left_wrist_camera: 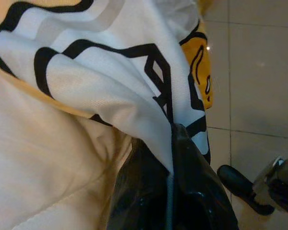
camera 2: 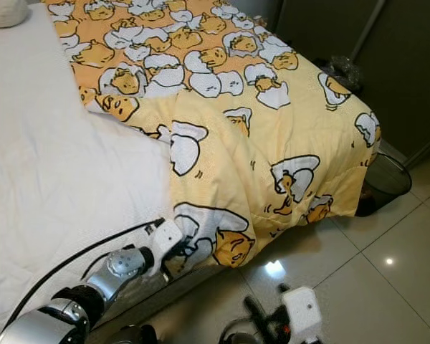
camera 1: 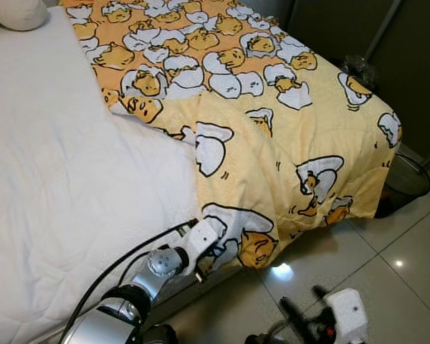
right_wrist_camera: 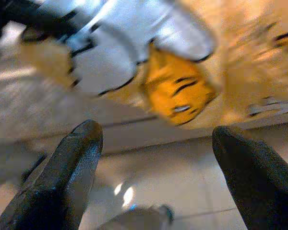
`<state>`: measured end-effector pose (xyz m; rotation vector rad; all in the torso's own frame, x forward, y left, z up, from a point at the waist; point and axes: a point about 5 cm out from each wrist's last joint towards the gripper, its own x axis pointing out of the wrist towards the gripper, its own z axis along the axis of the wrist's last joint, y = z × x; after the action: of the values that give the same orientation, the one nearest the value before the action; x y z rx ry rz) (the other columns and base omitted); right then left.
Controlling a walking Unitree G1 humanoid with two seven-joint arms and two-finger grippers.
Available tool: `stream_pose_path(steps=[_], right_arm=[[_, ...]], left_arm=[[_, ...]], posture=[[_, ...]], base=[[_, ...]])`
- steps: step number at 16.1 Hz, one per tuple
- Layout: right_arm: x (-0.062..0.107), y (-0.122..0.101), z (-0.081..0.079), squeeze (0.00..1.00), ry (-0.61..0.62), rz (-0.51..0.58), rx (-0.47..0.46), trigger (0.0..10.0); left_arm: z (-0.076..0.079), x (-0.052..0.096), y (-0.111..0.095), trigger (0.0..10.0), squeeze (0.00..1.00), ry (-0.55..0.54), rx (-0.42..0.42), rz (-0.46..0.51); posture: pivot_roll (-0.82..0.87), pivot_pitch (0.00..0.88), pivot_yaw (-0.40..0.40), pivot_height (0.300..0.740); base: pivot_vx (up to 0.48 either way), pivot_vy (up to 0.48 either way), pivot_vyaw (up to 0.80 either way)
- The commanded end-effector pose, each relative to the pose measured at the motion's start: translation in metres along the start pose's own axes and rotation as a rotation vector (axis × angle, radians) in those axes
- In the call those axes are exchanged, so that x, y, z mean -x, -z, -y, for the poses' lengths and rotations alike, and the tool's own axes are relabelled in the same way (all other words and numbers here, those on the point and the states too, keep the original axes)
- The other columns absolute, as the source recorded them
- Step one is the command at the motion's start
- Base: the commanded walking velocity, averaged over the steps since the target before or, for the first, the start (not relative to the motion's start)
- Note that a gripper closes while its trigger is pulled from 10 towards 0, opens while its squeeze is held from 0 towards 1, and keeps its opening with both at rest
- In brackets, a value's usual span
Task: Clean up the room
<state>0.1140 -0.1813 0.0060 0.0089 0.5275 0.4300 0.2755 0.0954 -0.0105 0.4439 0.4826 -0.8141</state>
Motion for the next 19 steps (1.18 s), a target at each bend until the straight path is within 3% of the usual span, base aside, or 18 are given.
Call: stream_pose_path(steps=[1, 4, 9, 19], right_arm=[[0.003, 0.003, -0.003, 0.0, -0.026, -0.026, -0.015, 10.0], [0.004, 0.007, -0.002, 0.0, -0.005, -0.028, -0.023, 10.0], [0.003, 0.01, -0.006, 0.0, -0.014, -0.035, -0.03, 10.0], [0.0, 0.018, 0.004, 0.0, -0.008, -0.053, -0.04, 10.0]], left_arm=[[0.009, -0.001, 0.003, 10.0, 0.0, 0.044, -0.009, -0.002], [0.008, -0.001, 0.003, 10.0, 0.0, 0.021, 0.04, 0.017], [0.005, 0.0, 0.0, 10.0, 0.0, -0.012, 0.041, 0.034], [0.019, -0.006, -0.003, 10.0, 0.0, 0.036, 0.059, 0.051]], posture=[[-0.21, 0.097, -0.018, 0.74], [-0.21, 0.093, -0.02, 0.74], [-0.21, 0.091, -0.021, 0.74], [-0.21, 0.093, -0.02, 0.74]], base=[[0.0, 0.0, 0.0], [0.0, 0.0, 0.0], [0.0, 0.0, 0.0], [0.0, 0.0, 0.0]])
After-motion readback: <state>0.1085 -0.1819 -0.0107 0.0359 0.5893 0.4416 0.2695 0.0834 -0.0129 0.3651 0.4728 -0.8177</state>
